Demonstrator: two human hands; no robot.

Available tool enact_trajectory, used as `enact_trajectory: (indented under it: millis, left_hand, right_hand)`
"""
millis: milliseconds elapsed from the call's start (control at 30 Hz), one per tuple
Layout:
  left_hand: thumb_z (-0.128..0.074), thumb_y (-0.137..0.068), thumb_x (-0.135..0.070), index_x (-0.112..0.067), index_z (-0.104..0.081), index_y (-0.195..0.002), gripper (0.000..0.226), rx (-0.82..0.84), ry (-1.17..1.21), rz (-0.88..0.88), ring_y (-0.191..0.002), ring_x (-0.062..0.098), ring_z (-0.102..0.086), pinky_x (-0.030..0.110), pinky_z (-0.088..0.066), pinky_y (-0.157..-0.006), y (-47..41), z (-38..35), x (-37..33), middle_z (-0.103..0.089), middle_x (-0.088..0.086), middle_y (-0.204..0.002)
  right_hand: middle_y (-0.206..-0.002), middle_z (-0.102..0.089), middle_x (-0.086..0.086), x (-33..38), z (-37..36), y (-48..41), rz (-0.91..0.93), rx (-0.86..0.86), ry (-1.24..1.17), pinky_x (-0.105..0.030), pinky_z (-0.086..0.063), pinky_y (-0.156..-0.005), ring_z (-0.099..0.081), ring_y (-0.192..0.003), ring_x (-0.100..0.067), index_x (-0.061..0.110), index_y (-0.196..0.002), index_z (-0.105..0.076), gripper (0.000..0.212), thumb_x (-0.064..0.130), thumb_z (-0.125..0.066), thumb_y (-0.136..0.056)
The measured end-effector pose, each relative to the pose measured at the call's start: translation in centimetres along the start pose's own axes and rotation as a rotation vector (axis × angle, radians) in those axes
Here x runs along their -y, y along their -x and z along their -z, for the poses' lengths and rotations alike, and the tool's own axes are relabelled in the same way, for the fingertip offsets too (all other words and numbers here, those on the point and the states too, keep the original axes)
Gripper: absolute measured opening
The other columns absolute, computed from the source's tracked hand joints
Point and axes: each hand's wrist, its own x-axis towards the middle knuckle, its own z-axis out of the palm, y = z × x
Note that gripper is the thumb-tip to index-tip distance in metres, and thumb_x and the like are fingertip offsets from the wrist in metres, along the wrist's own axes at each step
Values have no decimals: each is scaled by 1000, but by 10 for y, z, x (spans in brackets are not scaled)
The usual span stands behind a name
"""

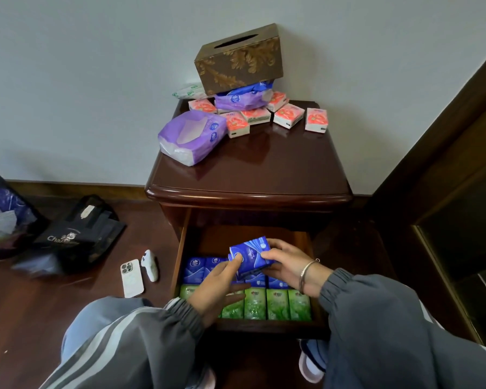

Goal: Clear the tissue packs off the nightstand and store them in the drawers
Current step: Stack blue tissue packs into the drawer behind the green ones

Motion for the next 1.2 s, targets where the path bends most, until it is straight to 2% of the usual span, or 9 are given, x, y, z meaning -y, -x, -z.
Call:
enact_trajectory:
  millis: [133,300,400,600,700,800,867,1033,1200]
  left_hand:
    - [-53,-97,-32,-18,-63,-112,23,-74,-38,-169,-90,16,-68,27,-51,-76,-1,5,-1,-70,8,-110]
    - [-60,-93,-12,-29,-58,-119,31,133,-344,-388,-107,3,-62,19,-48,-91,-2,27,-4,-68,-4,-118]
    - [-68,-89,-18,-23,-39,-142,60,177,-606,-358,-121,6,-54,20,-44,-101,-5,29,-1,-54,-2,-137]
    - [-73,-82,-34,-20,-36,-139,70,122,-629,-312,-97,8,-64,19,-52,-83,-10,23,11,-65,-1,-112]
    - [-69,-82,-45,-20,-40,-138,67,35,-675,-317,-110,6,-56,16,-45,-86,-16,29,14,-58,-6,-123]
    - [-63,-89,-39,-14,-46,-137,57,-295,-866,-364,-123,20,-50,33,-41,-102,-27,54,19,-55,3,-131]
    - [-59,-91,-36,-12,-47,-136,53,-511,-972,-219,-123,30,-47,40,-40,-102,-31,74,22,-51,11,-134]
    - [-57,-90,-32,-9,-40,-141,58,-603,-963,-44,-125,35,-41,44,-40,-99,-37,83,27,-41,13,-140]
    - [-58,-88,-32,-13,-36,-141,60,-644,-916,58,-128,35,-38,44,-36,-101,-39,83,30,-38,13,-143]
  right_hand:
    - [-90,-66,-7,-2,-2,1,-14,16,103,-32,-51,-72,-65,-77,-20,20,-110,-53,36,-2,-60,-82]
    - [-120,-58,-5,7,12,6,45,152,558,-34,-48,-97,-58,-112,-19,27,-111,-54,41,7,-70,-79]
    - [-119,-57,7,13,13,11,46,268,854,-23,-47,-92,-54,-113,-8,28,-121,-51,53,20,-76,-75]
    - [-107,-58,12,9,17,6,69,255,1072,-21,-52,-83,-59,-98,-6,29,-115,-55,54,34,-80,-67]
    - [-92,-62,9,3,33,-4,22,83,960,-26,-51,-79,-60,-86,-9,30,-94,-59,37,24,-82,-65]
    - [-83,-64,0,10,59,-17,3,-341,1030,-27,-48,-70,-59,-77,-15,21,-81,-62,24,25,-80,-65]
    - [-87,-67,-5,17,71,-21,-61,-522,1188,-26,-47,-70,-64,-82,-21,17,-79,-65,25,36,-74,-66]
    - [-106,-65,-6,14,57,-32,-293,-565,1505,-29,-49,-72,-64,-96,-26,15,-102,-59,45,46,-67,-70]
    - [-108,-65,-5,1,42,-48,-364,-561,1634,-28,-46,-67,-64,-97,-25,13,-107,-61,37,39,-64,-81]
